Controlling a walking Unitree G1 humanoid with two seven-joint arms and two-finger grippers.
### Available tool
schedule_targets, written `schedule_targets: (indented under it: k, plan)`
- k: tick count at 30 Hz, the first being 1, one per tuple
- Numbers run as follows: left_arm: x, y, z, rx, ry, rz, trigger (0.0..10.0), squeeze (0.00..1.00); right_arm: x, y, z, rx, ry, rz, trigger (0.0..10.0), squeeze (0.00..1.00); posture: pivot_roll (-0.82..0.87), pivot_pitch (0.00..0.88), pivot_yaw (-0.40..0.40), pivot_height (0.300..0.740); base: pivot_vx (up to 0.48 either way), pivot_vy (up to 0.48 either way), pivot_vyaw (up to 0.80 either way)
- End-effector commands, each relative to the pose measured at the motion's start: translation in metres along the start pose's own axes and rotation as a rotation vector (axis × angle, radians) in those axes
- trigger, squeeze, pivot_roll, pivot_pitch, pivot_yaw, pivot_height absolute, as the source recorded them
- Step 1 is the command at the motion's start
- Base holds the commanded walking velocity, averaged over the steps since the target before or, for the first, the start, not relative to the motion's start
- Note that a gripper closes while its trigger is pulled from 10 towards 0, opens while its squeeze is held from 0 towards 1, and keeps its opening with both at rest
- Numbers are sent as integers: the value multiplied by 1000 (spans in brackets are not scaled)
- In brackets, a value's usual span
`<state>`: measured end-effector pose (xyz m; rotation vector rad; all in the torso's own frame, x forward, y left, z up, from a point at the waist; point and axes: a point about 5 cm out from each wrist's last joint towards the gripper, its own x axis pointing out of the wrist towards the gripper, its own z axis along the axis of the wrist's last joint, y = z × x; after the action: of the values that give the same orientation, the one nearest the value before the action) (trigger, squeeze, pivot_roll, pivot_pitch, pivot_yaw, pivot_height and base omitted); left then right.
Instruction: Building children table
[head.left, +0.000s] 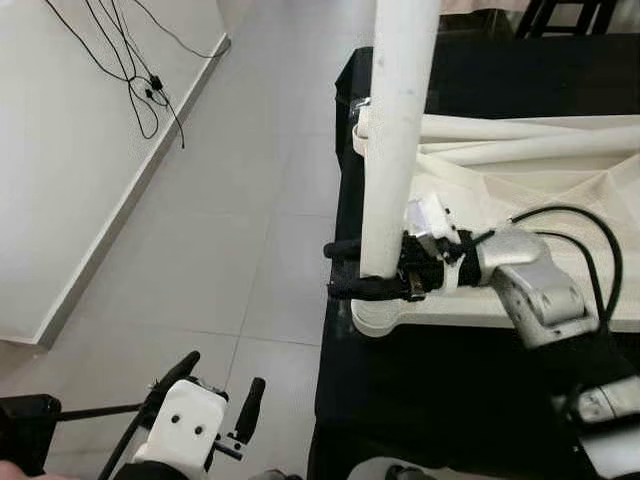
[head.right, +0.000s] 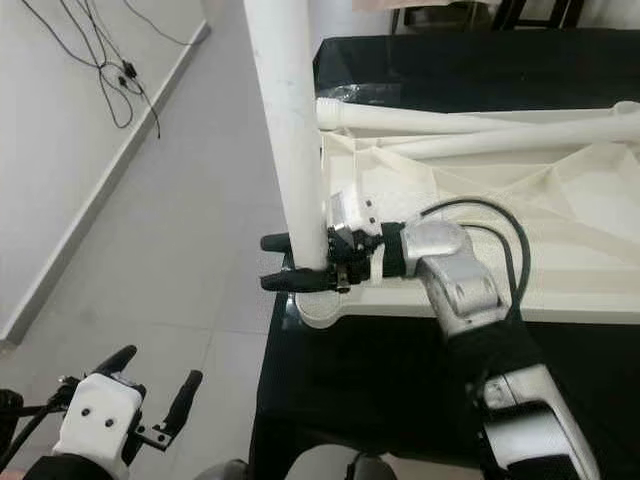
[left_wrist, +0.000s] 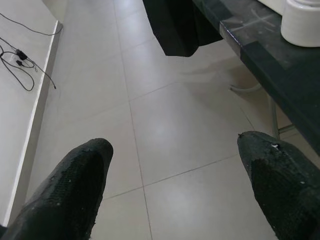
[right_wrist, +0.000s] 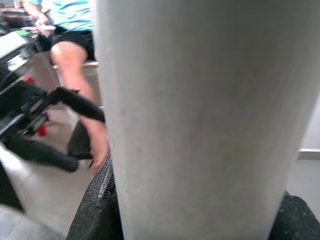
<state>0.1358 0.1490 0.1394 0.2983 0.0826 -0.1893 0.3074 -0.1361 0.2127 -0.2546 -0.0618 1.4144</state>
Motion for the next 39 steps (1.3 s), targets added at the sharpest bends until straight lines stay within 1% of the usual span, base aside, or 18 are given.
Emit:
schedule_targets:
  k: [1,3,4,5,7,8,17,20,22,24,25,26,30,31,32,33,38,39]
  plan:
    - [-2,0,-3,2,28,-3,10000,0,0,11,-41,151,118,-113,10000,0,106,243,92,740,0,0,0]
    - [-2,0,-3,2,28,-3,10000,0,0,11,-41,151,118,-113,10000,0,106,243,92,740,0,0,0]
    - [-2,1,-4,4,31,-2,10000,0,10,16,-51,194,176,-601,10000,0,101,245,64,740,0,0,0]
    - [-2,1,-4,4,31,-2,10000,0,10,16,-51,194,176,-601,10000,0,101,245,64,740,0,0,0]
    - [0,3,-6,9,32,3,10000,0,5,51,-54,182,279,-1010,10000,0,71,230,83,740,0,0,0]
    - [2,4,-7,7,31,4,10000,0,6,53,-50,145,280,-1078,10000,0,77,217,82,740,0,0,0]
    - [13,10,-11,-14,18,28,10000,0,24,39,-52,134,227,-1046,10000,0,73,166,66,740,0,0,0]
    - [24,28,-9,-15,-16,102,10000,0,27,32,-56,154,233,-1084,10000,0,68,125,58,740,0,0,0]
    - [24,28,-9,-15,-16,102,10000,0,27,32,-56,154,233,-1084,10000,0,68,125,58,740,0,0,0]
    - [40,59,9,-35,-116,144,10000,0,30,33,-58,168,249,-1121,10000,0,54,94,60,740,0,0,0]
    - [40,59,9,-35,-116,144,10000,0,30,33,-58,168,249,-1121,10000,0,54,94,60,740,0,0,0]
    - [49,73,25,-54,-189,135,10000,0,31,34,-58,169,259,-1137,10000,0,50,86,61,740,0,0,0]
    - [55,84,40,-69,-255,112,10000,0,32,34,-59,168,267,-1149,10000,0,48,83,63,740,0,0,0]
    - [69,93,73,-113,-377,-20,10000,118,34,33,-59,172,267,-1154,10000,0,34,59,67,740,0,0,0]
    - [76,96,97,-133,-456,-123,10000,118,36,31,-60,175,265,-1159,10000,0,34,59,67,740,0,0,0]
    - [80,96,119,-153,-525,-247,10000,1000,37,30,-60,175,261,-1159,10000,0,32,52,69,740,0,0,0]
    - [88,93,152,-202,-609,-475,10000,1000,42,27,-60,182,243,-1158,10000,0,29,44,75,740,0,0,0]
    - [96,92,162,-228,-603,-606,10000,1000,45,26,-60,190,237,-1158,10000,0,19,34,88,740,0,0,0]
